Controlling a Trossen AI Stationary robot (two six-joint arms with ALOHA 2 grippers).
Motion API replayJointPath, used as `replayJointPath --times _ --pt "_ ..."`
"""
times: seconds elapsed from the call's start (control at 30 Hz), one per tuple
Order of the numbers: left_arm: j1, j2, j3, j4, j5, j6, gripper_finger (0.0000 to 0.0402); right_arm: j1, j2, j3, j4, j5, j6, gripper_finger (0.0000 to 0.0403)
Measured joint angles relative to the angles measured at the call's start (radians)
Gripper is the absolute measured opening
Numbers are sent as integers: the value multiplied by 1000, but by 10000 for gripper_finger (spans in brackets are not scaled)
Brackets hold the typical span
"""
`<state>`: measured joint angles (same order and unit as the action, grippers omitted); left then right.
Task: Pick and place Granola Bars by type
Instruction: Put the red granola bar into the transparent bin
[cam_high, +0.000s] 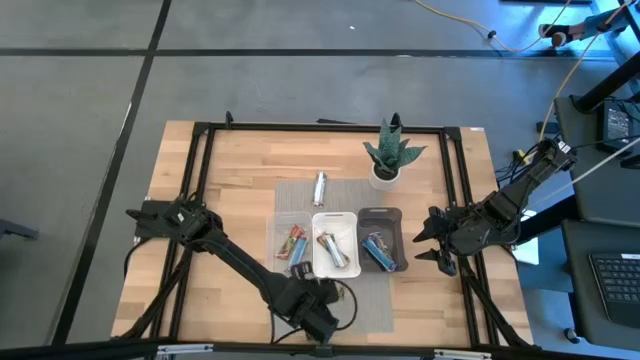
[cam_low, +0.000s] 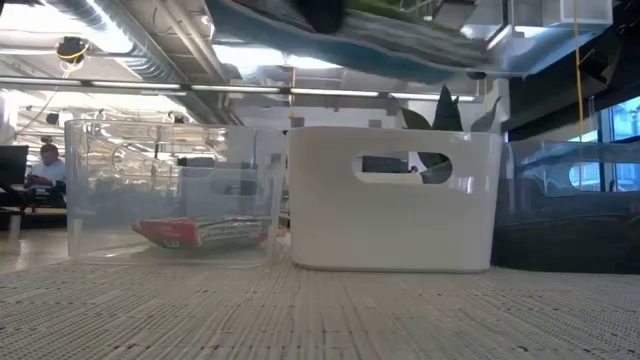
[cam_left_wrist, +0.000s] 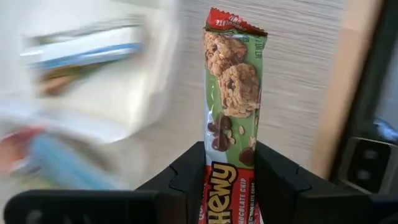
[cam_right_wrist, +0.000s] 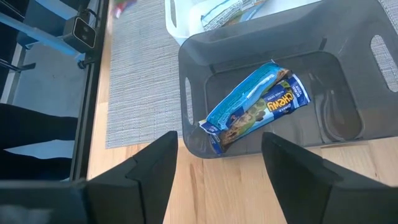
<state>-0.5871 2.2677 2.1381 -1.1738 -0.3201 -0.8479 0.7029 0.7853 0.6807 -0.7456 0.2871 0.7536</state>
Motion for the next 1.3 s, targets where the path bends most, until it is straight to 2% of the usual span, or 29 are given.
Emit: replayJointPath --times 0.13,0.23,0.33,0.53,0.6,0.8,1.0,1.17,1.3 --pt "-13 0 63 -234 -91 -142 109 0 0 0 0 0 0 236" --pt "-25 -4 80 -387 -122 -282 109 0 0 0 0 0 0 236" --pt "-35 -25 60 -388 -162 -344 109 0 0 0 0 0 0 236" --pt "-51 -47 60 -394 -396 -431 109 0 0 0 0 0 1 236" --pt "-54 -47 64 -397 -430 -438 109 0 0 0 0 0 1 236" --pt "-54 -47 65 -397 -443 -398 109 0 0 0 0 0 1 236" --pt "-51 -47 65 -397 -437 -438 109 0 0 0 0 0 0 236" --pt "-60 -47 65 -397 -477 -351 109 0 0 0 0 0 -2 236" --pt "-45 -48 53 -397 -460 -491 115 0 0 0 0 0 -3 236"
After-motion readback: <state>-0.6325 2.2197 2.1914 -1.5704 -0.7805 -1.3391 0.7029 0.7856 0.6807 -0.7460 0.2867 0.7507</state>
